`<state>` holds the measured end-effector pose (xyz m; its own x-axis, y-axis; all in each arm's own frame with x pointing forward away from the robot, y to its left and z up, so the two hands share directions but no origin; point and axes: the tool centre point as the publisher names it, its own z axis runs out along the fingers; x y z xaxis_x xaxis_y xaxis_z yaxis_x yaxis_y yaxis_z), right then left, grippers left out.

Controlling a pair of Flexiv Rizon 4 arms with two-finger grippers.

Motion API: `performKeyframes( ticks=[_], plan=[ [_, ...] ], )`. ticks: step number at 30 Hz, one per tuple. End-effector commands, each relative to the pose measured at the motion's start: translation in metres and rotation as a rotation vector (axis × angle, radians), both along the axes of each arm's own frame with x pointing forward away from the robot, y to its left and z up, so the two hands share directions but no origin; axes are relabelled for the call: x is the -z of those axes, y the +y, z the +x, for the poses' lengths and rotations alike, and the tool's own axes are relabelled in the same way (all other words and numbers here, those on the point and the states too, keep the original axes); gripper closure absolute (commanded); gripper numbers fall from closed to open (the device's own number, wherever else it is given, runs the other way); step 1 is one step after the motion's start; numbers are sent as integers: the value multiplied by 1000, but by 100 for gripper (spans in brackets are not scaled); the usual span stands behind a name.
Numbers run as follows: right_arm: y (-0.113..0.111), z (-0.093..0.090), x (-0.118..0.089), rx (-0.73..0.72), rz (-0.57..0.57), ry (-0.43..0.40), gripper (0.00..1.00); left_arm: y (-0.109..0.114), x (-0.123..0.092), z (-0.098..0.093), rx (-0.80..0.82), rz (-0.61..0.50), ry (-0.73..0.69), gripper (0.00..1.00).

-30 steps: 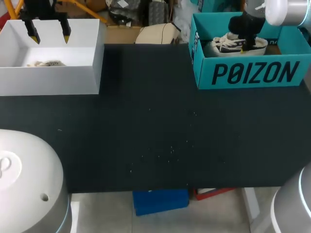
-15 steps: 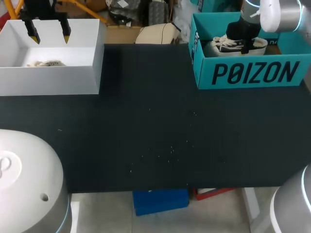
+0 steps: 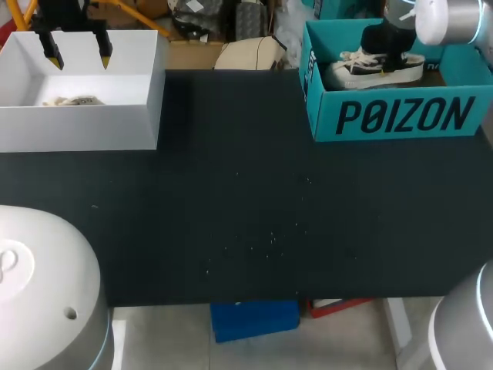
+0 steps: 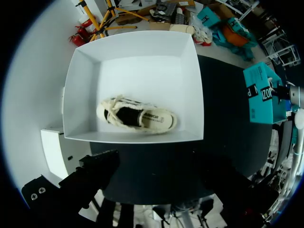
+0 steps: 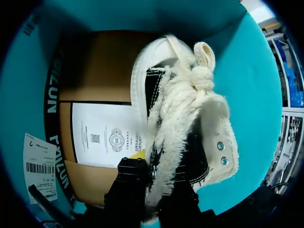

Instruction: Take the shoe out of the shoebox, open the shoe tongue, remove and reinsert the insole, then place the shoe into the shoebox

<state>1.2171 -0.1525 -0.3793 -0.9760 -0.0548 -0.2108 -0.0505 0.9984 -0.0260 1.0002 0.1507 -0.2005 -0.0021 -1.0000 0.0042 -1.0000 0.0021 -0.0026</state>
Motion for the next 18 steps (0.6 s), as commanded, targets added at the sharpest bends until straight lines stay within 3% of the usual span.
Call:
performKeyframes(
  ticks=[1, 9, 18],
  plan=[
    [-7, -24, -41, 8, 6, -32, 100, 0, 0, 0, 0, 1, 1, 0],
    [-10, -47, -102, 56, 13, -140, 100, 0, 0, 0, 0, 1, 1, 0],
    [20, -109, -184, 92, -63, -271, 100, 0, 0, 0, 0, 1, 1, 0]
  ],
)
